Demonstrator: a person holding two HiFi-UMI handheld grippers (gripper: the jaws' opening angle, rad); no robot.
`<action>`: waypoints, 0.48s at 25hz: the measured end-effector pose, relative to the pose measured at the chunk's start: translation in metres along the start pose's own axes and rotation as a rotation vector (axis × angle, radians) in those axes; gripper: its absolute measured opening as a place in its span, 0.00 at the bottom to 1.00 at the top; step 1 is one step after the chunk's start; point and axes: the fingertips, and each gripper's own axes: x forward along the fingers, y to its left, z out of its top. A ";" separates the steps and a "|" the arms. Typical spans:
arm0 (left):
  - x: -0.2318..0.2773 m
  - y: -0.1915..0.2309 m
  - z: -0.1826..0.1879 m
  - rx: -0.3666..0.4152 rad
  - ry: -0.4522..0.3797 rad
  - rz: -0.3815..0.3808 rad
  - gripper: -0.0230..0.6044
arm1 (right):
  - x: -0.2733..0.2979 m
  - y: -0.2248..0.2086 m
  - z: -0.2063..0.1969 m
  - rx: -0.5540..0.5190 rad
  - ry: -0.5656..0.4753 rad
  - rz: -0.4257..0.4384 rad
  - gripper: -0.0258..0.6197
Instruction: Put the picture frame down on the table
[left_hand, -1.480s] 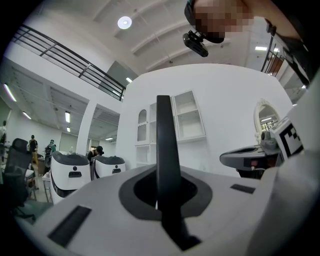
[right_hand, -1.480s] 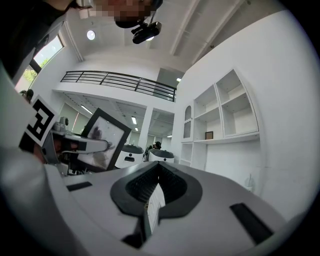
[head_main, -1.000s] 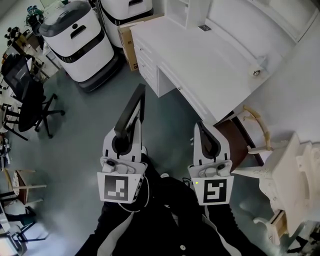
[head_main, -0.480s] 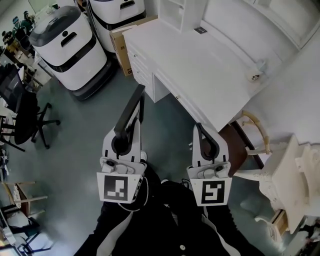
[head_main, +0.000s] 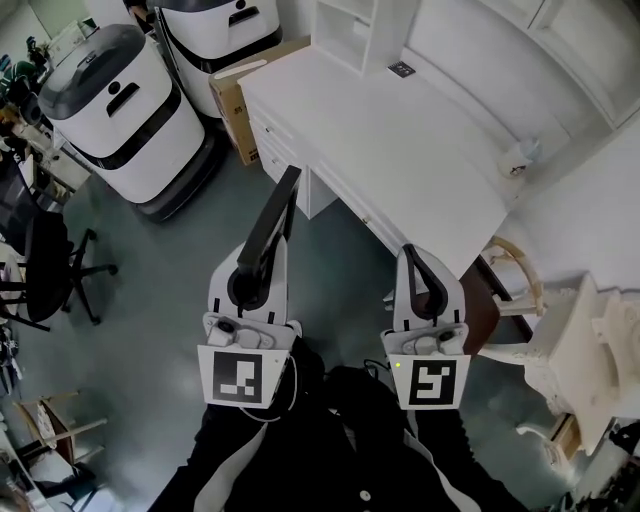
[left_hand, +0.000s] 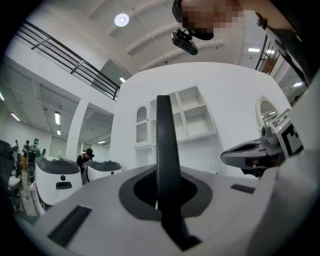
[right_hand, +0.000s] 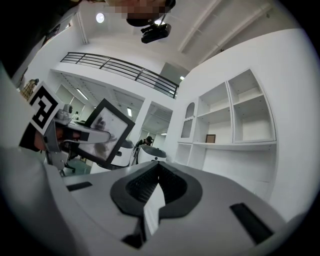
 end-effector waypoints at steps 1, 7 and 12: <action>0.006 0.007 0.000 0.000 -0.001 -0.010 0.06 | 0.008 0.001 0.002 -0.004 0.001 -0.010 0.04; 0.040 0.044 -0.002 -0.004 -0.022 -0.072 0.06 | 0.051 0.006 0.008 -0.028 0.021 -0.080 0.04; 0.064 0.066 -0.007 -0.015 -0.038 -0.134 0.06 | 0.076 0.010 0.012 -0.054 0.031 -0.134 0.04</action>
